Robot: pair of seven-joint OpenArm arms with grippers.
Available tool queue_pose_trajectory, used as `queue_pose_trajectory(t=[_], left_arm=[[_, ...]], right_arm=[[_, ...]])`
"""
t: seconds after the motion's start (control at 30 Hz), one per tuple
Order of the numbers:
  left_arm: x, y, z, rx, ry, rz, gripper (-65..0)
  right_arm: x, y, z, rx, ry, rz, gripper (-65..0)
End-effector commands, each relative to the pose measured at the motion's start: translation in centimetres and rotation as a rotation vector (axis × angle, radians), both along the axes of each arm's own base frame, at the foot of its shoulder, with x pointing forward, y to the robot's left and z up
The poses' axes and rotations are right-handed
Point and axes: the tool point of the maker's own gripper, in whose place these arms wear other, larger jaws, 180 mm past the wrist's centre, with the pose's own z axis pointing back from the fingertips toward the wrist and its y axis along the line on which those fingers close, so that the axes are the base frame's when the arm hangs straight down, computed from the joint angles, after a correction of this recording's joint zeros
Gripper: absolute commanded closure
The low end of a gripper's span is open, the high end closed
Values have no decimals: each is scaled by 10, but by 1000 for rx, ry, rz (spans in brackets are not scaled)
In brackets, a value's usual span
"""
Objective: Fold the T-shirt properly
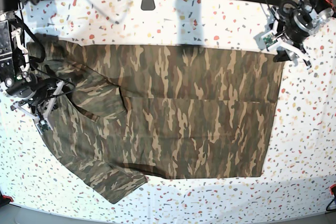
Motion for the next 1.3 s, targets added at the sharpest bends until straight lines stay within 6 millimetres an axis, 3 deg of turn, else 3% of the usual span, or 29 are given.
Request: queue_pose_trajectory(t=[0.0, 0.13, 0.27, 0.33, 0.43, 0.5, 0.67, 0.83, 1.0, 1.27], left_arm=[[14, 4, 12, 7, -53, -4, -232], [26, 11, 9, -27, -50, 37, -232], [21, 21, -4, -17, -14, 61, -218], [18, 22, -7, 0, -5, 57, -166], [17, 24, -8, 15, 1, 57, -13], [17, 24, -8, 14, 1, 58, 0], [17, 24, -8, 15, 1, 57, 0], [17, 24, -8, 10, 1, 59, 0], [17, 23, -8, 9, 0, 58, 0], [18, 17, -6, -68, 5, 82, 0]], right_arm=[[10, -7, 19, -16, -54, -2, 0], [10, -9, 19, -29, -53, -4, 0], [10, -11, 19, -48, -51, -6, 0], [9, -10, 19, -43, -43, -7, 0], [7, -1, 25, -38, -41, 15, 0], [1, 11, 31, -45, -38, 68, 0], [-33, 33, 30, -102, 14, 188, 0], [-74, 39, 27, -241, 62, 274, 0], [-116, 50, 29, -262, 92, 321, 0], [-173, 16, 11, -408, 234, 307, -1]])
